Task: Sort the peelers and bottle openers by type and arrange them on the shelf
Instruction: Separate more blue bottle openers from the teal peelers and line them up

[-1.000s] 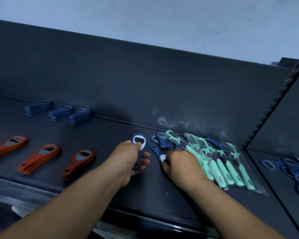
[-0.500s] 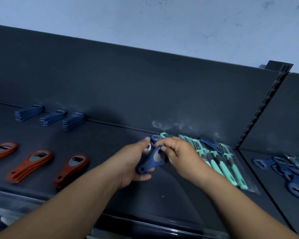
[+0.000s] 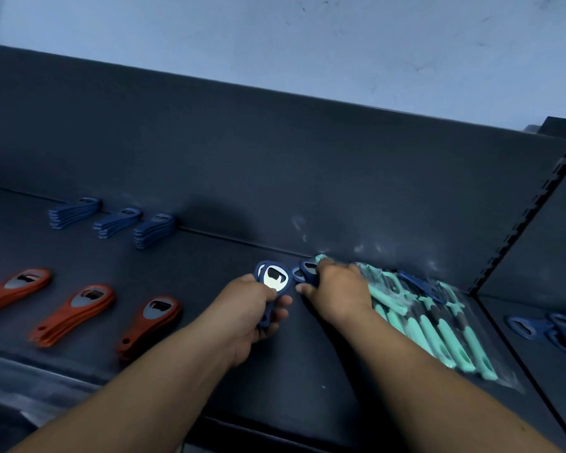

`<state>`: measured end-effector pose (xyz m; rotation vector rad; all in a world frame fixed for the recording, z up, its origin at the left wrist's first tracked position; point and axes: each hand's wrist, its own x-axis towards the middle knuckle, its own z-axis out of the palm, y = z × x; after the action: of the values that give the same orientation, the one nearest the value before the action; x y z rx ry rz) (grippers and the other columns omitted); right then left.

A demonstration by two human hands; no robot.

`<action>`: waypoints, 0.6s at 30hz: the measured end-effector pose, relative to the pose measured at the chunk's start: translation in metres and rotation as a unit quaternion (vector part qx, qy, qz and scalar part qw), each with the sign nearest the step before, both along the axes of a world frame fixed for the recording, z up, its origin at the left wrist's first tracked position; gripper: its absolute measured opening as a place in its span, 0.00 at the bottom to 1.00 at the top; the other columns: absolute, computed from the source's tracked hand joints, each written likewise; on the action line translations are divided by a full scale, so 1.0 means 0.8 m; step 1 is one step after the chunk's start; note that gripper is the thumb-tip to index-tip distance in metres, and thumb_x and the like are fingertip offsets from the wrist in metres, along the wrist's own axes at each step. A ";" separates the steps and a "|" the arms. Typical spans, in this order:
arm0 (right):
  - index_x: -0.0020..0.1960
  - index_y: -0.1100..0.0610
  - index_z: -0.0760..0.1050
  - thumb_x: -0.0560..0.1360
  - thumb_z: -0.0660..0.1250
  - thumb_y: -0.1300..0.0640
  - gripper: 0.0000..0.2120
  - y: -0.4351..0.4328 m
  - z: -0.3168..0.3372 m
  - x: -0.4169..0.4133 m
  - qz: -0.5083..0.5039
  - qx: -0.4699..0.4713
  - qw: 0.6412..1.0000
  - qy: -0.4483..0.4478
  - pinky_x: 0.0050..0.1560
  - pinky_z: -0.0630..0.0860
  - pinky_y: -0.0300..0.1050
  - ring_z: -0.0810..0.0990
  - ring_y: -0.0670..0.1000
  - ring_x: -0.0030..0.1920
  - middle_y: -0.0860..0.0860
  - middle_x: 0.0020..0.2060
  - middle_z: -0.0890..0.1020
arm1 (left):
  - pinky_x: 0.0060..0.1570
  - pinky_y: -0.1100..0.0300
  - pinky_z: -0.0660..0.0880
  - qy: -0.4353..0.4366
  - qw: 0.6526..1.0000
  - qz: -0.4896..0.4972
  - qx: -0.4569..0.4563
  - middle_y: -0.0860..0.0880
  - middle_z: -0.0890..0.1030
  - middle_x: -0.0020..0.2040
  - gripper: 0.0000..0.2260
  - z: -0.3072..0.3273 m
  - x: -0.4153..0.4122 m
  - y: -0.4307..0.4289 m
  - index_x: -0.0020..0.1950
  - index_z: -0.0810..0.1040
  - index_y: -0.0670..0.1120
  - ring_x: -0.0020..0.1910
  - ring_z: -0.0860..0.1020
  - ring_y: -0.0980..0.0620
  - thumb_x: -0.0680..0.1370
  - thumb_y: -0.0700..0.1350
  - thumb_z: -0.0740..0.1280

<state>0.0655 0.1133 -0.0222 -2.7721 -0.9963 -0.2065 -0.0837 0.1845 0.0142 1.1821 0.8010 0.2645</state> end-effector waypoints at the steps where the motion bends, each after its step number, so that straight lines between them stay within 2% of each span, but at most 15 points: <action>1: 0.59 0.54 0.73 0.74 0.65 0.42 0.20 0.001 0.000 0.000 0.005 -0.003 1.000 -0.011 0.58 0.70 0.47 0.72 0.59 0.61 0.54 0.59 0.79 | 0.32 0.61 0.70 0.001 1.000 0.001 -0.001 0.47 0.81 0.39 0.09 -0.001 0.000 0.001 0.50 0.74 0.47 0.32 0.75 0.53 0.80 0.36 0.57; 5: 0.56 0.57 0.74 0.75 0.64 0.54 0.12 -0.004 0.009 -0.005 0.062 -0.025 0.997 -0.025 0.54 0.73 0.45 0.77 0.59 0.57 0.57 0.56 0.80 | 0.32 0.61 0.70 0.001 1.000 0.011 -0.003 0.47 0.82 0.38 0.08 -0.004 0.002 0.005 0.50 0.73 0.47 0.31 0.75 0.53 0.79 0.36 0.57; 9: 0.55 0.59 0.74 0.74 0.61 0.61 0.10 -0.015 0.018 -0.016 0.079 -0.069 0.994 -0.039 0.51 0.74 0.46 0.79 0.60 0.54 0.58 0.53 0.81 | 0.34 0.62 0.70 -0.003 1.000 0.011 0.000 0.47 0.83 0.40 0.08 -0.005 0.005 0.008 0.50 0.75 0.47 0.33 0.78 0.52 0.78 0.35 0.60; 12: 0.48 0.58 0.72 0.72 0.61 0.62 0.06 -0.025 0.023 -0.019 0.056 -0.031 0.998 0.013 0.46 0.72 0.45 0.79 0.60 0.52 0.58 0.50 0.81 | 0.35 0.61 0.71 0.000 1.000 0.008 -0.001 0.47 0.83 0.42 0.10 -0.006 0.008 0.007 0.52 0.76 0.47 0.35 0.79 0.52 0.79 0.35 0.59; 14: 0.43 0.59 0.72 0.71 0.63 0.60 0.02 -0.029 0.023 -0.014 0.021 0.045 0.994 0.100 0.41 0.70 0.44 0.79 0.59 0.46 0.58 0.43 0.81 | 0.35 0.60 0.71 0.000 1.000 0.015 -0.009 0.47 0.83 0.42 0.10 -0.007 0.009 0.005 0.52 0.75 0.47 0.35 0.79 0.52 0.79 0.35 0.58; 15: 0.42 0.61 0.74 0.71 0.64 0.60 0.04 -0.032 0.021 -0.010 -0.003 0.115 0.979 0.171 0.38 0.70 0.43 0.79 0.57 0.40 0.57 0.37 0.80 | 0.35 0.60 0.71 0.000 1.000 0.018 -0.013 0.47 0.82 0.42 0.10 -0.006 0.011 0.002 0.52 0.75 0.47 0.35 0.78 0.52 0.80 0.35 0.58; 16: 0.42 0.64 0.76 0.70 0.64 0.62 0.05 -0.034 0.022 -0.011 -0.020 0.204 0.941 0.268 0.34 0.71 0.43 0.77 0.55 0.34 0.57 0.33 0.79 | 0.34 0.60 0.71 -0.001 1.000 0.022 -0.016 0.47 0.81 0.41 0.09 -0.005 0.014 0.000 0.51 0.74 0.47 0.34 0.78 0.52 0.80 0.36 0.57; 18: 0.44 0.66 0.77 0.72 0.63 0.67 0.04 -0.037 0.027 -0.017 -0.037 0.357 0.825 0.437 0.29 0.72 0.39 0.74 0.51 0.29 0.57 0.31 0.77 | 0.35 0.60 0.71 -0.003 0.999 0.032 -0.017 0.47 0.80 0.40 0.09 -0.006 0.019 -0.005 0.48 0.72 0.48 0.34 0.77 0.52 0.81 0.36 0.56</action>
<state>0.0515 0.0840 -0.0006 -1.8428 -0.4157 0.5385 -0.0685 0.1807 0.0094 1.1245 0.8365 0.3051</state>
